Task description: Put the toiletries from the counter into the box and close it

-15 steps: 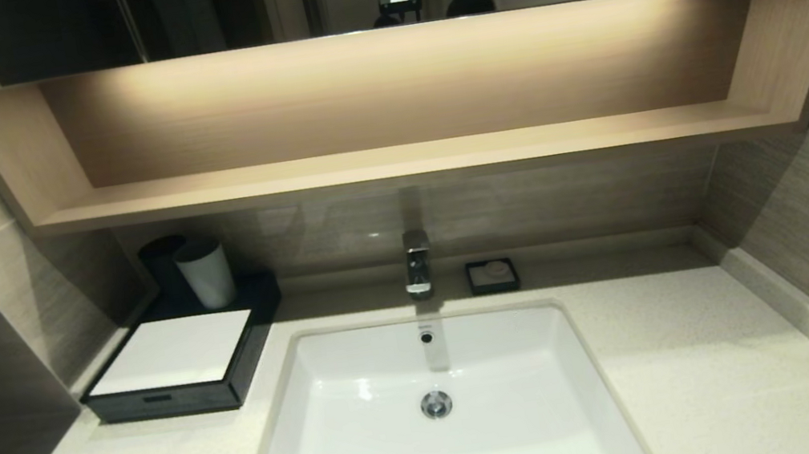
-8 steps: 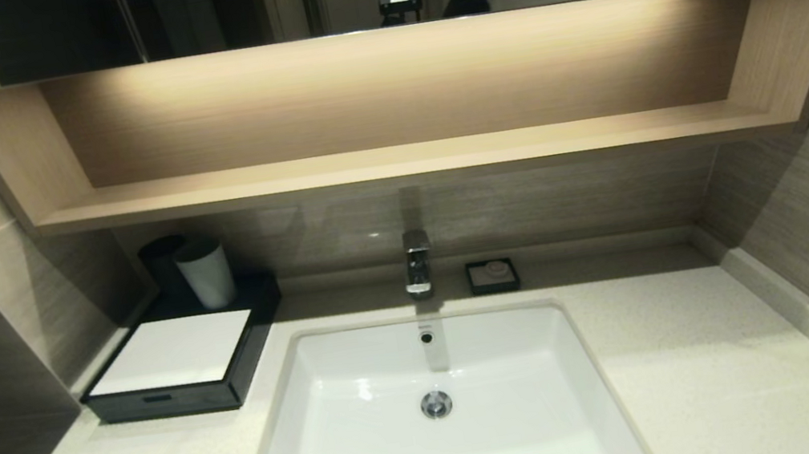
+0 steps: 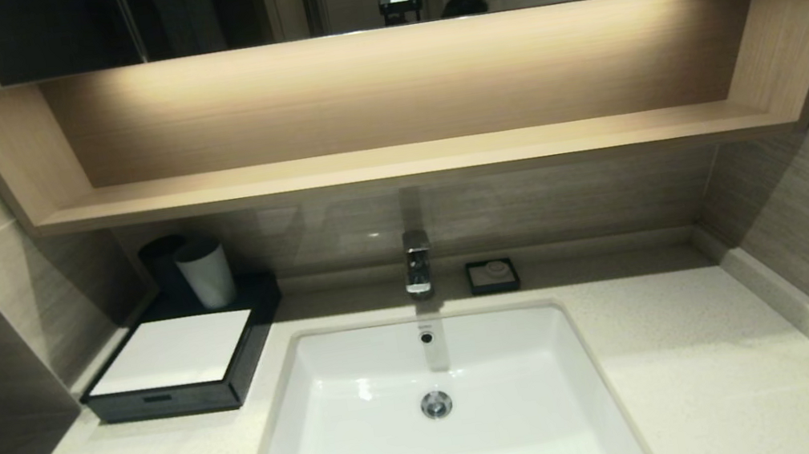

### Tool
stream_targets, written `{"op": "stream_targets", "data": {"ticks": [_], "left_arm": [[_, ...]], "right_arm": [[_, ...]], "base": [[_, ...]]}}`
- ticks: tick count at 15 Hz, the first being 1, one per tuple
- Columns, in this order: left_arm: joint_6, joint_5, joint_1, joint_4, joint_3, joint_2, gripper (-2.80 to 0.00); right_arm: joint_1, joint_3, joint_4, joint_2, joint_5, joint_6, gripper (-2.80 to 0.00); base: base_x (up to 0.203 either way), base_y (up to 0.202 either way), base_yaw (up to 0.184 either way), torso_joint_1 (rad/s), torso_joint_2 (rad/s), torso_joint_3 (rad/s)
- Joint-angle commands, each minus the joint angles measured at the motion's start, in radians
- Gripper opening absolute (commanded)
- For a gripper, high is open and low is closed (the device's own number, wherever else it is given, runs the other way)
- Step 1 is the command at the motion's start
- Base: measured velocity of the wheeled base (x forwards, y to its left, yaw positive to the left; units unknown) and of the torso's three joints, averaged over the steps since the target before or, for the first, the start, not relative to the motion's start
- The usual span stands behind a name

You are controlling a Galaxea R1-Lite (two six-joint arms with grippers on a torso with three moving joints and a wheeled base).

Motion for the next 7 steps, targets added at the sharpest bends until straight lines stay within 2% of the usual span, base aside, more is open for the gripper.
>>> {"op": "stream_targets", "data": {"ticks": [1, 7], "left_arm": [[0.000, 0.001, 0.000, -0.001, 0.000, 0.000, -2.80], [0.000, 0.001, 0.000, -0.001, 0.000, 0.000, -2.80]], "right_arm": [[0.000, 0.000, 0.000, -0.002, 0.000, 0.000, -2.80], [0.002, 0.000, 0.000, 0.000, 0.000, 0.000, -2.80]], "base": [[0.000, 0.000, 0.000, 0.000, 0.00, 0.000], [0.000, 0.000, 0.000, 0.000, 0.00, 0.000]]}}
